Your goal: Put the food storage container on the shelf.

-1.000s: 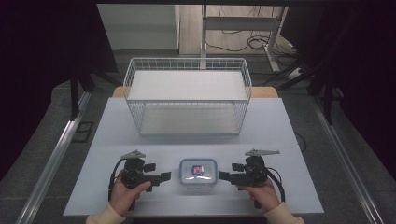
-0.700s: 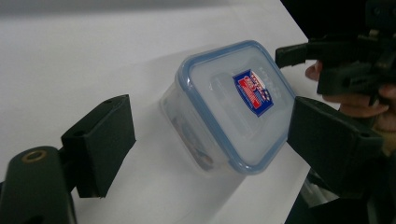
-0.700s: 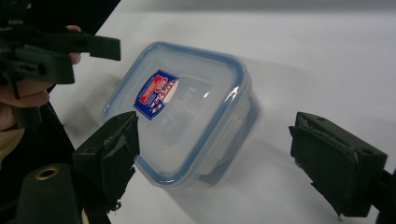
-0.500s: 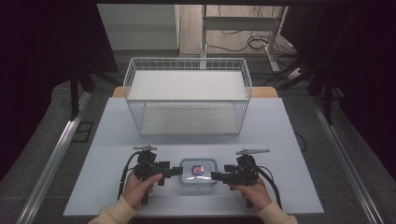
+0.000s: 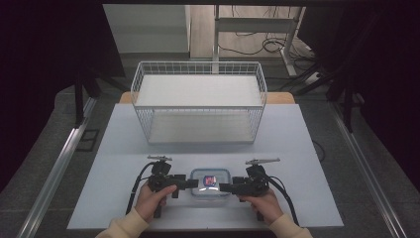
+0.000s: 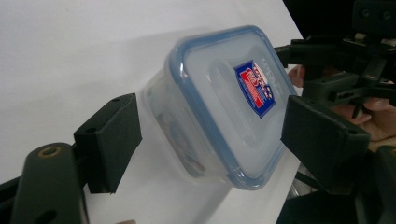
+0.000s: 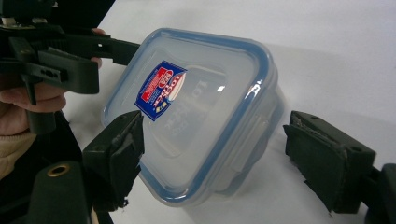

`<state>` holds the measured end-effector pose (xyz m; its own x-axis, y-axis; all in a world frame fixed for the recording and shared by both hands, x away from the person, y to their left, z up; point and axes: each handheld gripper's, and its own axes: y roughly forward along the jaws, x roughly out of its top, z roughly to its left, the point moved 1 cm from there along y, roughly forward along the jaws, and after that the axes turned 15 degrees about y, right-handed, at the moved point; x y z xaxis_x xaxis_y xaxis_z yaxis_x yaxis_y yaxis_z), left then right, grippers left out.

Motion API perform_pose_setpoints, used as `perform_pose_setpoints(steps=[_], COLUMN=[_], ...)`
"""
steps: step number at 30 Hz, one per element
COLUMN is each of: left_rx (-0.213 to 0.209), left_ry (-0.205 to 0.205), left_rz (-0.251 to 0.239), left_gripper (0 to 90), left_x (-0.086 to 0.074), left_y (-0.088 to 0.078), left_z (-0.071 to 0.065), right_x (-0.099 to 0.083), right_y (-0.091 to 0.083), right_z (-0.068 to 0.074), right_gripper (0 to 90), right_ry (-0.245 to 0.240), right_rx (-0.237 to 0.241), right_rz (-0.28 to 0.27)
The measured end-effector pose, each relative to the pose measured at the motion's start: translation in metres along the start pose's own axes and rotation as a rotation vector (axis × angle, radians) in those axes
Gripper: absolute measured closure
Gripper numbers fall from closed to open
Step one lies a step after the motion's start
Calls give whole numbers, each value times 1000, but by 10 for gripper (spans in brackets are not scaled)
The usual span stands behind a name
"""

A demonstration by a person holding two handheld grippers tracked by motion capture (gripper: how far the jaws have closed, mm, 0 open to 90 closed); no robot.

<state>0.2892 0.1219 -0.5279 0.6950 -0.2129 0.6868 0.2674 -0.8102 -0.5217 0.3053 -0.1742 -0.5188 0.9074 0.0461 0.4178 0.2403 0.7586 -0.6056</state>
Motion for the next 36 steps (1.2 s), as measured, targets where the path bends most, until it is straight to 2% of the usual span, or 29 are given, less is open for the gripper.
perform_pose_setpoints(steps=[7, 14, 17, 19, 21, 27, 31, 32, 36], left_rx=[-19, -66, -55, -48, -63, -43, -34, -32, -20], left_ry=[-22, -56, -61, -86, -107, -89, -77, -70, -63], left_rz=[3, 13, 17, 9, 6, -4, -8, -8, -36], left_gripper=[220, 289, 334, 361, 412, 448, 470, 474, 486], left_x=[0, -1, -2, -5, -7, -6, -7, -7, -11], left_y=[6, 10, 10, 10, 10, 7, 4, 4, 1], left_z=[0, 4, 4, 6, 9, 4, 0, -1, -8], right_x=[-1, -1, 0, 0, 1, 1, 0, -1, -6], right_y=[4, 6, 5, 5, 3, -2, -4, -7, -11], right_z=[1, 0, -2, -3, -6, -10, -9, -8, -9], right_gripper=[240, 269, 334, 344, 378, 449, 472, 489, 522], right_ry=[23, 33, 42, 50, 67, 101, 98, 80, 90], right_rx=[28, 21, 19, 22, 38, 71, 72, 75, 104], right_rz=[16, 25, 22, 21, 25, 23, 15, 14, 1])
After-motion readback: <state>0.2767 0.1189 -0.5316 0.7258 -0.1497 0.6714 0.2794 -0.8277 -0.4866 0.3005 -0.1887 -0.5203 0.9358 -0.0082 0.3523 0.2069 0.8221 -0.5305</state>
